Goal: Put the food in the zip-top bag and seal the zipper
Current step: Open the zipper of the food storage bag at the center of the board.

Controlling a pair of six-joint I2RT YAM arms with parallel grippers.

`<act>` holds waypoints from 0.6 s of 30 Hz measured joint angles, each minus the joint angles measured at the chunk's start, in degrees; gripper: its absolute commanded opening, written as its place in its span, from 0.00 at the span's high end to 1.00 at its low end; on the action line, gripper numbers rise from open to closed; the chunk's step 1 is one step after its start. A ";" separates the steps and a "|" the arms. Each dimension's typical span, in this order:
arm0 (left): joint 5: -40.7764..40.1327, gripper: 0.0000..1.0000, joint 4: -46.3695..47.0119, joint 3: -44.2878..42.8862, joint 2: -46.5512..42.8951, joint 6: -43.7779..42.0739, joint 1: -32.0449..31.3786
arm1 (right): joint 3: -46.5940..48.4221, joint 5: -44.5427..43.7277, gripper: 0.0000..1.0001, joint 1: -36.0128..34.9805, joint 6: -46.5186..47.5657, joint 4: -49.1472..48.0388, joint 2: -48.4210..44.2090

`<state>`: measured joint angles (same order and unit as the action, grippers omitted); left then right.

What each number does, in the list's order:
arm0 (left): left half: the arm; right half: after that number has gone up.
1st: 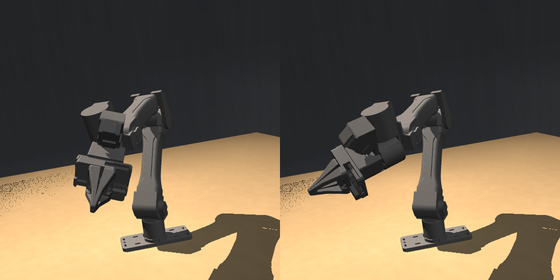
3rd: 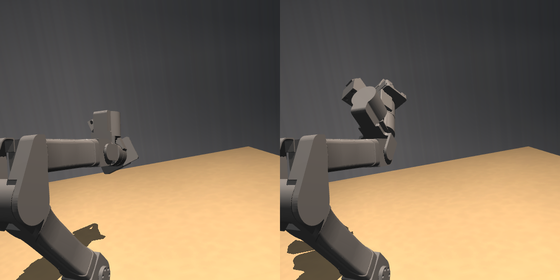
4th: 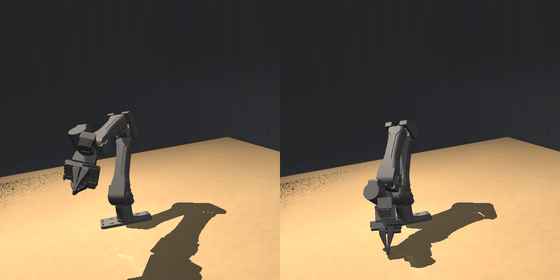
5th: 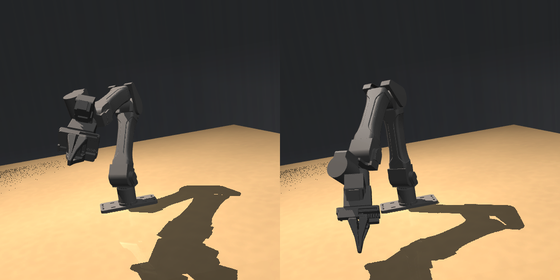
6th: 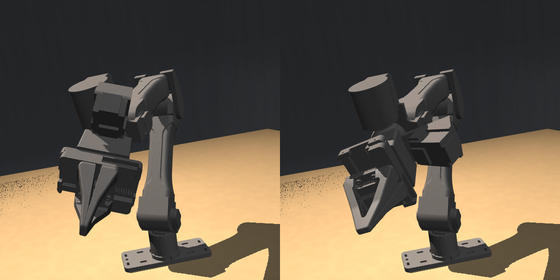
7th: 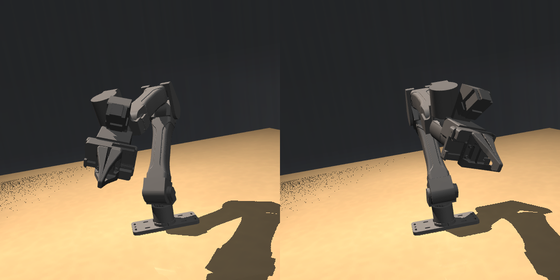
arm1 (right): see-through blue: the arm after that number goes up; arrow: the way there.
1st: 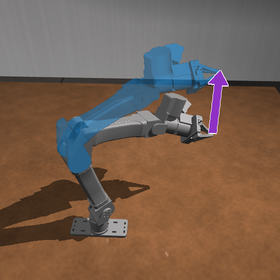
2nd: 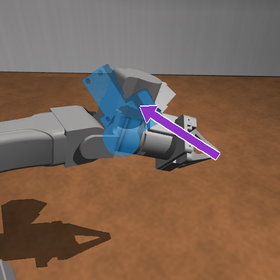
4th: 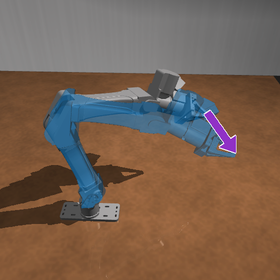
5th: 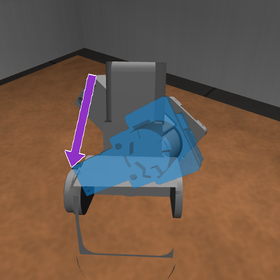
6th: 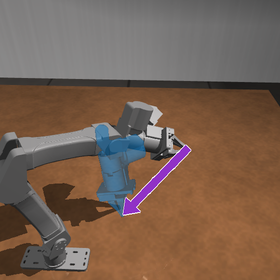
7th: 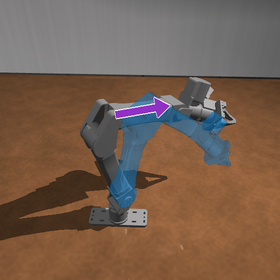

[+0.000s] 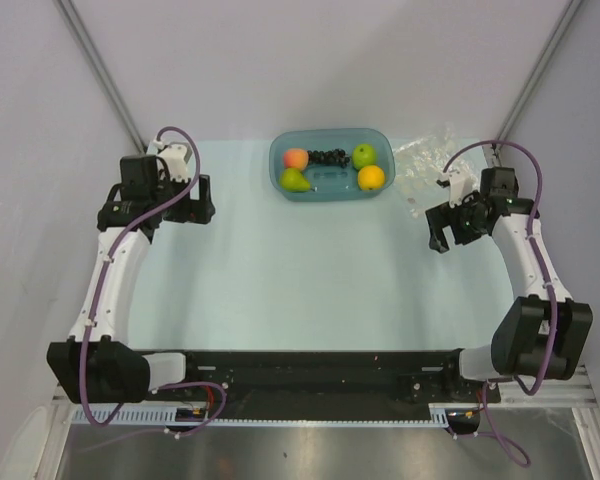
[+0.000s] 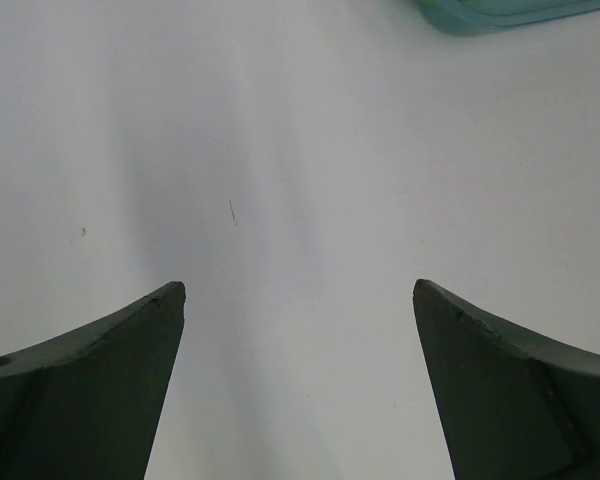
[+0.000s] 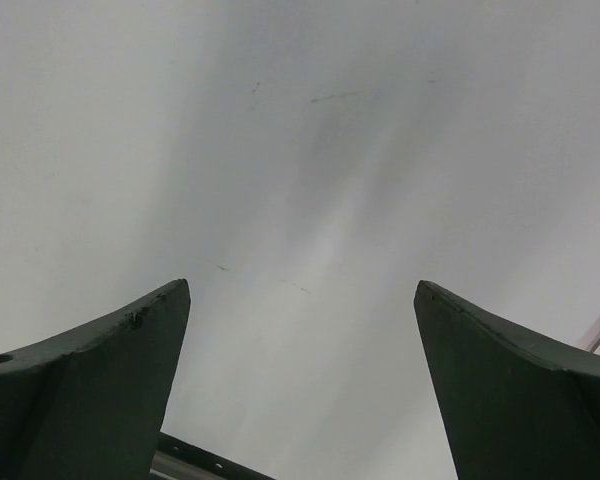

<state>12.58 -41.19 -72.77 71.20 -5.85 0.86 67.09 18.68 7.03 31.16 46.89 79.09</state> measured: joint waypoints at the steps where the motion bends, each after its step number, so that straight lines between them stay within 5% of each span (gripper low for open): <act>1: -0.39 0.00 0.00 0.00 0.20 0.26 -0.02 | 0.22 0.00 0.00 0.35 0.02 0.00 0.85; 11: -1.75 0.00 4.39 -1.11 -0.50 2.34 -0.11 | 5.27 -0.04 0.00 6.16 6.21 -0.68 8.76; 18: 2.19 0.01 10.29 -0.17 -3.72 1.22 -1.09 | 4.85 0.72 0.00 11.85 16.39 -11.67 14.25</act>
<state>14.76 -30.89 -72.95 67.48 -4.62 -0.23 71.94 19.40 18.87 47.55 35.22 93.34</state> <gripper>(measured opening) 0.996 0.995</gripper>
